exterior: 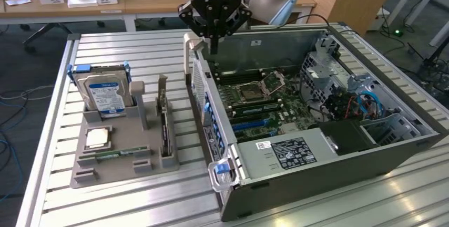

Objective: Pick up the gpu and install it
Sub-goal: 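Reach for the gpu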

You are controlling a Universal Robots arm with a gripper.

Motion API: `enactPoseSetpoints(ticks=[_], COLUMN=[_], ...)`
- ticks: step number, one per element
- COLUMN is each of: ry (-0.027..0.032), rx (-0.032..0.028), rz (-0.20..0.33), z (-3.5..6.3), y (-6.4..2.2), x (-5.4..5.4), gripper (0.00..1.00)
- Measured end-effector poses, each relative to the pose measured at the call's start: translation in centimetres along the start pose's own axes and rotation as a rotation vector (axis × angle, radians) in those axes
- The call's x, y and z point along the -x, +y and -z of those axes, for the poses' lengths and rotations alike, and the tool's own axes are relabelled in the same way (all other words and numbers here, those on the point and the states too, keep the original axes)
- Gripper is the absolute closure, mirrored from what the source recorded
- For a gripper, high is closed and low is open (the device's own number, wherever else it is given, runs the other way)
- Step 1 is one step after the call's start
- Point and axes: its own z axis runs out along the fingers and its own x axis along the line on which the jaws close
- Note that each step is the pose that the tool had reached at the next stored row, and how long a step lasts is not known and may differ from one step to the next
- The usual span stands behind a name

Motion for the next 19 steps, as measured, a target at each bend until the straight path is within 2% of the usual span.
enactPoseSetpoints(ticks=[19], ry=[0.0001], rx=[-0.0001], rz=[0.000], z=[0.05], y=[-0.17], x=[-2.2], gripper=[0.89])
